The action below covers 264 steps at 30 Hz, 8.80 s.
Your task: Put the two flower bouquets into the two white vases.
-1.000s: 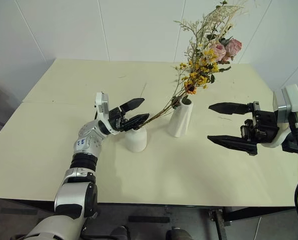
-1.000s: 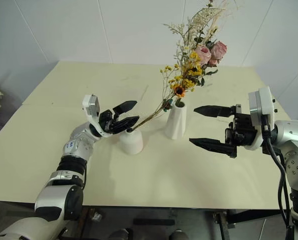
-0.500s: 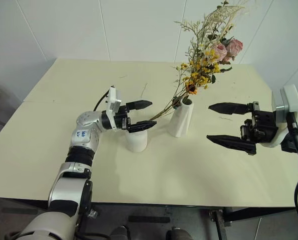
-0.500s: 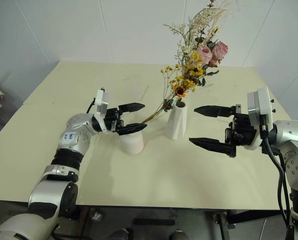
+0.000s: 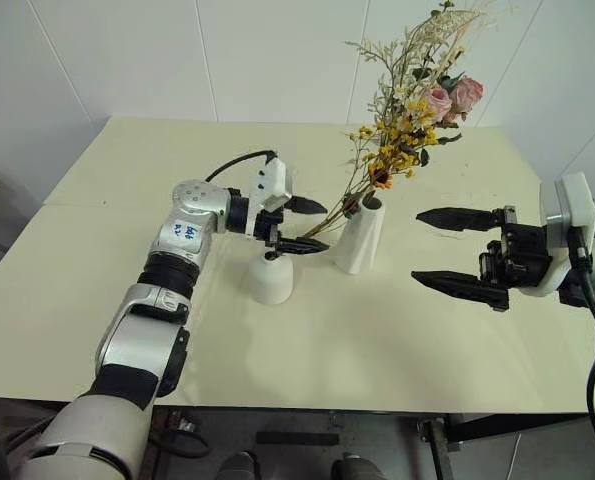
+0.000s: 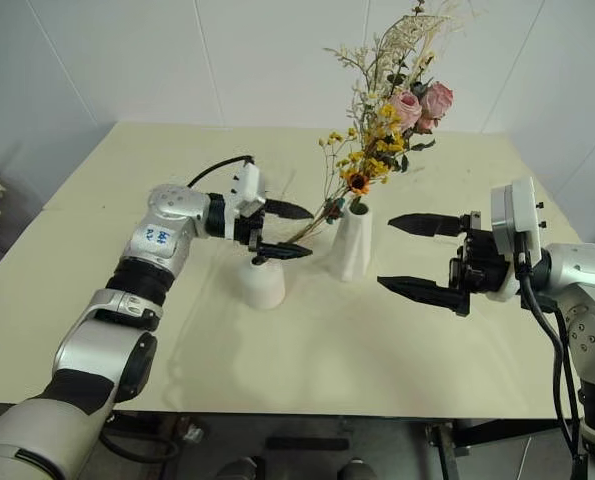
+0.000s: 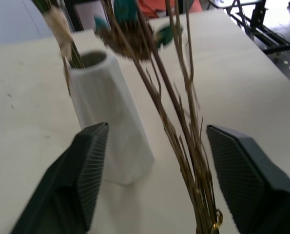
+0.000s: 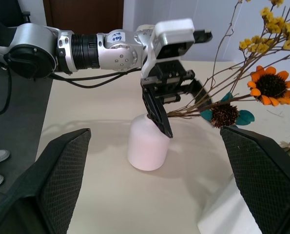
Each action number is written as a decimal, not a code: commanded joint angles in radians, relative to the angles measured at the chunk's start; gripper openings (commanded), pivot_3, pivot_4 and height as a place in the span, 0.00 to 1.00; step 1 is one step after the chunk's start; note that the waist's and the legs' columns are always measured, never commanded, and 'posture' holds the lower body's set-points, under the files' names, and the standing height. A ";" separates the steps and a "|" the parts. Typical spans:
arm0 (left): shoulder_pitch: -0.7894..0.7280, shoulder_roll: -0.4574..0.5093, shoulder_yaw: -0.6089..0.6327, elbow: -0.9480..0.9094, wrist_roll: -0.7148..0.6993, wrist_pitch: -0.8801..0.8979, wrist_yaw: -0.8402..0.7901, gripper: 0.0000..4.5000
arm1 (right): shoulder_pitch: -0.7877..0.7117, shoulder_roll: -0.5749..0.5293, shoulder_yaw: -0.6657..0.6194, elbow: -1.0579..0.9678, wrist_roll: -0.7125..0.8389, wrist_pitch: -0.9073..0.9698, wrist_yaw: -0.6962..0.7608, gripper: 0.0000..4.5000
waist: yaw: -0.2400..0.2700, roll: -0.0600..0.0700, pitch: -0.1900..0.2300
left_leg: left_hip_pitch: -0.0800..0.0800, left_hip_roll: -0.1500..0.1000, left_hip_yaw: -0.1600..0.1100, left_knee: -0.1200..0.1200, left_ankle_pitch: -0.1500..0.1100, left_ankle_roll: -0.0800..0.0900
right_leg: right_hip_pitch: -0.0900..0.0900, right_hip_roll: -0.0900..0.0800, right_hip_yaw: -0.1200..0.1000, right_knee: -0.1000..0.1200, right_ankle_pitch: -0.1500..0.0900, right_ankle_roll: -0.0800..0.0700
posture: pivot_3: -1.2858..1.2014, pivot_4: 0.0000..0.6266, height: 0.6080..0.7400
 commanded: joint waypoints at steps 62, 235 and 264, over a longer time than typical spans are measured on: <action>0.188 -0.054 0.409 -0.150 -0.482 0.309 -0.013 0.00 | 0.035 0.047 -0.018 -0.066 0.001 -0.030 -0.077 1.00 | 0.000 0.000 0.000 | -0.012 0.000 -0.001 0.014 0.001 0.001 | -0.012 0.000 0.001 0.015 0.000 0.000 | 0.52 0.24 1.00; -0.258 0.113 -0.069 0.075 0.175 0.337 -0.114 0.01 | 0.112 0.070 -0.018 -0.108 -0.010 -0.045 -0.140 1.00 | -0.004 0.001 0.002 | -0.012 0.000 -0.001 0.013 0.000 0.002 | -0.013 0.001 0.001 0.015 0.000 0.000 | 0.52 0.24 1.00; -0.232 0.112 -0.005 0.056 0.131 0.397 0.066 0.01 | 0.066 0.068 0.002 -0.071 -0.024 -0.038 -0.109 1.00 | -0.002 0.001 0.002 | -0.012 0.000 -0.001 0.015 0.001 0.002 | -0.013 0.001 0.001 0.017 0.000 0.000 | 0.52 0.24 1.00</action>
